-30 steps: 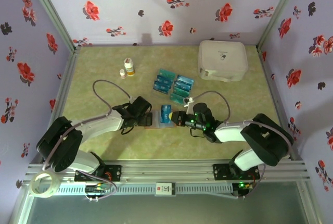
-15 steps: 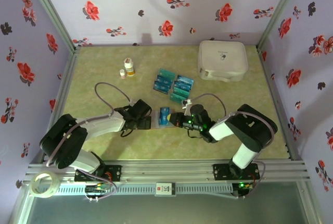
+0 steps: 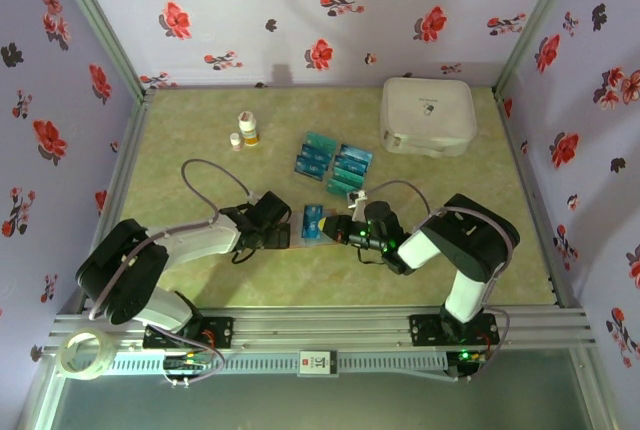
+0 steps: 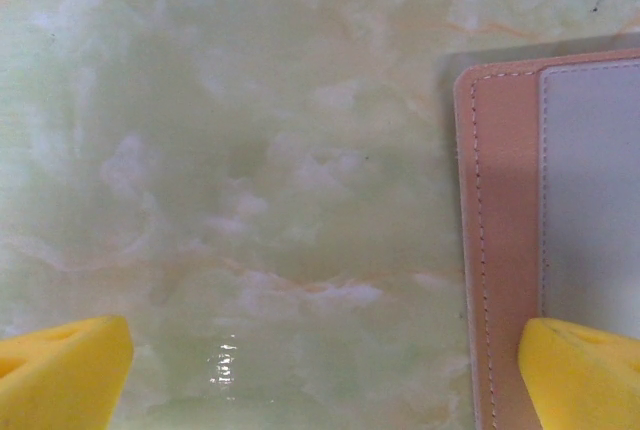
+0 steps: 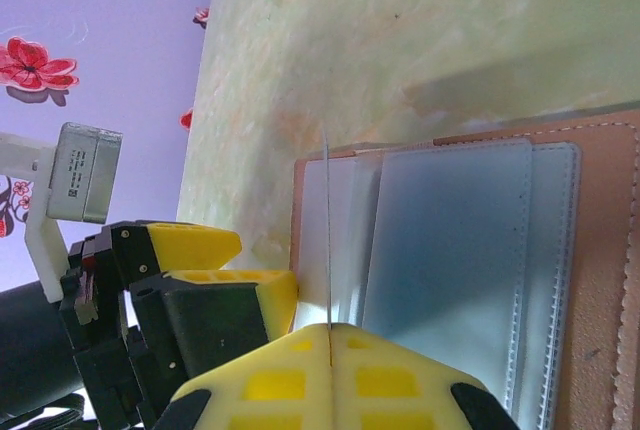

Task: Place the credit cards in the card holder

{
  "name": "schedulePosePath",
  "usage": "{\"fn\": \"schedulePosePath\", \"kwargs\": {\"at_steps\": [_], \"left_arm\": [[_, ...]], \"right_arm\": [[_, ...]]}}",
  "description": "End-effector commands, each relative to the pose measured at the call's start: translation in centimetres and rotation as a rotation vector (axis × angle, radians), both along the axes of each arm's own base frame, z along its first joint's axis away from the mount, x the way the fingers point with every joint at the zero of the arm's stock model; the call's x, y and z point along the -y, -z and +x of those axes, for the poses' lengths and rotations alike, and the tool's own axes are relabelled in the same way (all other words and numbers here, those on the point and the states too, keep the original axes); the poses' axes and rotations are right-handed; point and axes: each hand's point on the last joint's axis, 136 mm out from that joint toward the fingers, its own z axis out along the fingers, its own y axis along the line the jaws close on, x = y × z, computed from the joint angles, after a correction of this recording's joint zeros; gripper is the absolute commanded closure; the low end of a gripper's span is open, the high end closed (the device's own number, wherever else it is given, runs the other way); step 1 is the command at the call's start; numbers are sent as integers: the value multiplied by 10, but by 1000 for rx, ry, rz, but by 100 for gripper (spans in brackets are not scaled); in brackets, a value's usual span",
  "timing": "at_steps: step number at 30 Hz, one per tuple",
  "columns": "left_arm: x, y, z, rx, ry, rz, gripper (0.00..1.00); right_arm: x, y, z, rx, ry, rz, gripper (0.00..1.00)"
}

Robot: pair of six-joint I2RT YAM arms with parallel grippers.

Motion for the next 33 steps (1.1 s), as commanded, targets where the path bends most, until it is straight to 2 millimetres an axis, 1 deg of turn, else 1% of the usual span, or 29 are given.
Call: {"fn": "schedulePosePath", "kwargs": {"at_steps": [1,13,20,33], "left_arm": [[-11,6,-2,-9,-21,36,0],[-10,6,-2,-9,-16,39,0],[-11,7,-3,-10,-15,41,0],[-11,7,-3,-10,-15,39,0]], "right_arm": [[-2,-5,4,21,-4,18,100],[5,7,0,12,2,-31,100],[7,11,-1,9,2,-52,100],[4,13,-4,-8,-22,-53,100]]}}
